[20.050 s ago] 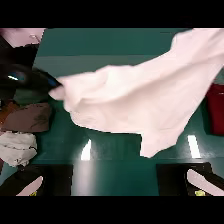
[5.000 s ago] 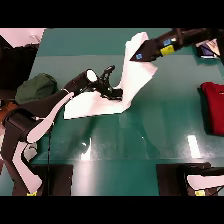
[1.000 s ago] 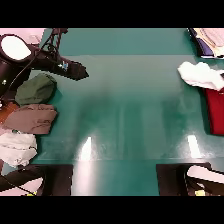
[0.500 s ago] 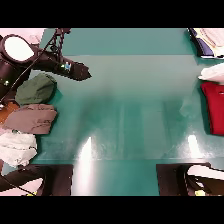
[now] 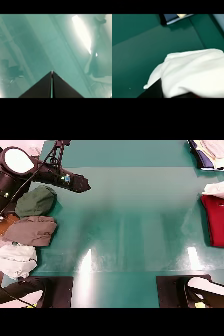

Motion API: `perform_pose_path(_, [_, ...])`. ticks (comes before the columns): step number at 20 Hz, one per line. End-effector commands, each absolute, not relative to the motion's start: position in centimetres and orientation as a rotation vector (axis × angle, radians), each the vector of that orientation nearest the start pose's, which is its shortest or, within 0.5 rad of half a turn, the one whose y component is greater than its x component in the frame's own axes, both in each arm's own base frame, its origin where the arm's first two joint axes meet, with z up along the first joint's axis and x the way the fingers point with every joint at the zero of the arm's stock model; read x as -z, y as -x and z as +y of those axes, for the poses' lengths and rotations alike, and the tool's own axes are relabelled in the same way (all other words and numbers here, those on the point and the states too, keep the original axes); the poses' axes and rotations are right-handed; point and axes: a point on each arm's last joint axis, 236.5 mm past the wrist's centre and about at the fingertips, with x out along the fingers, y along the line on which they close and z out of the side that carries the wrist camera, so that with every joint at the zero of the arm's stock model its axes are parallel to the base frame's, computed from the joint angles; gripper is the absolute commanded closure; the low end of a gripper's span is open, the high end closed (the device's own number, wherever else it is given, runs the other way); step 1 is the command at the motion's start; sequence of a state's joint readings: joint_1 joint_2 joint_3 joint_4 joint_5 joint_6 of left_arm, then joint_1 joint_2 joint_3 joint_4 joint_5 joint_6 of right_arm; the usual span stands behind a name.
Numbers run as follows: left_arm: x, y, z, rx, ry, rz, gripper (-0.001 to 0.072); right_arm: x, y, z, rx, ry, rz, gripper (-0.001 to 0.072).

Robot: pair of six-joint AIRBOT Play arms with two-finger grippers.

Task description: Fold the shirts.

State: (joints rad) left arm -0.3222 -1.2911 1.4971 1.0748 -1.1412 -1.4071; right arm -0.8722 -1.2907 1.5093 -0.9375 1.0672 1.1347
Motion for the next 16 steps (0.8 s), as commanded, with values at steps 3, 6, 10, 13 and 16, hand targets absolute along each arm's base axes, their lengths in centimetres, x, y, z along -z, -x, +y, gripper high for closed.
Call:
perform_pose_path(3, [-16.2, -39.3, -23.7, 0.686, 0.098, 0.926, 0.0683, -12.9, -30.6, -28.2, 0.519, -0.372, 0.882, 0.0693])
perform_pose_path(6, [-16.0, -39.0, -23.7, 0.693, 0.087, 0.937, 0.0683, -10.1, -24.9, -28.8, 0.681, -0.386, 1.042, 0.0678])
perform_pose_path(10, [-15.9, -38.9, -23.7, 0.702, 0.070, 0.934, 0.0683, -7.9, -20.1, -27.9, 0.725, -0.489, 1.167, 0.0268])
perform_pose_path(13, [-15.9, -38.9, -23.7, 0.703, 0.070, 0.934, 0.0683, -7.4, -18.5, -27.3, 0.769, -0.604, 1.189, 0.0264])
perform_pose_path(16, [-16.0, -39.0, -23.7, 0.701, 0.071, 0.929, 0.0683, -7.9, -21.7, -24.2, 0.624, -0.713, 1.130, 0.0265])
